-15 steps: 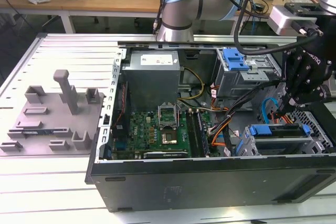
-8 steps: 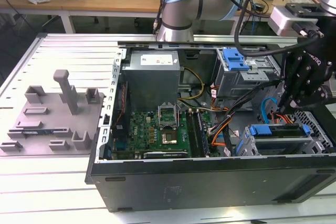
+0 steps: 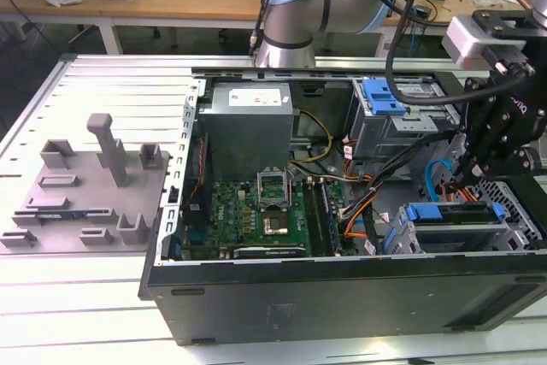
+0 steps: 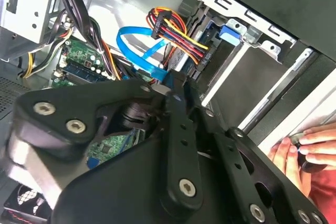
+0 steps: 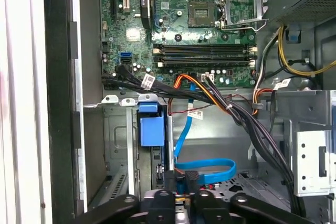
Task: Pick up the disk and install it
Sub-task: 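Insert the second disk wire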
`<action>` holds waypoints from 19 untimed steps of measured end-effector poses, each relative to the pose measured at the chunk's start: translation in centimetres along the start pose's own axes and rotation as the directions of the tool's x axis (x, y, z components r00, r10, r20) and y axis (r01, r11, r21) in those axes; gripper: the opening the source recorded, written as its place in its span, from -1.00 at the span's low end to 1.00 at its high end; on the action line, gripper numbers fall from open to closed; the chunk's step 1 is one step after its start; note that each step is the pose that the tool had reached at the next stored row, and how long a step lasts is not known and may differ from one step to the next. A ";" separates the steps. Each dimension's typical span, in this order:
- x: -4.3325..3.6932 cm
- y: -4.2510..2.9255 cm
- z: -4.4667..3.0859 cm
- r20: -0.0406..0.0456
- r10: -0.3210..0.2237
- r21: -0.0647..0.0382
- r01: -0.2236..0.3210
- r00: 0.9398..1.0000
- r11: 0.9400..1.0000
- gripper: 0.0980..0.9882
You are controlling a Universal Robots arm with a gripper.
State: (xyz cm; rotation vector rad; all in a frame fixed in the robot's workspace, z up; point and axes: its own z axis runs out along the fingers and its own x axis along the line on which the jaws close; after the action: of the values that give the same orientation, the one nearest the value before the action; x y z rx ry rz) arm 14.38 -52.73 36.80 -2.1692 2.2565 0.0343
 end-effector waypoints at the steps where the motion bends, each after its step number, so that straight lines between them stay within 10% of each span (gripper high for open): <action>1: 0.14 0.00 0.00 0.004 0.000 0.000 0.000 1.000 1.000 -0.86; 11: 0.47 -0.01 0.00 0.009 0.000 -0.001 0.000 1.000 1.000 -0.98; 16: 0.37 0.01 -0.03 0.004 0.000 -0.001 0.000 1.000 1.000 -0.41; 19: 0.36 -0.01 -0.40 0.020 0.000 0.000 0.000 1.000 1.000 -0.41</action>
State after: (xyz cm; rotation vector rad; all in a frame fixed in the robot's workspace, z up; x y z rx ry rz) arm 14.38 -53.10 37.19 -2.1585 2.2462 0.0565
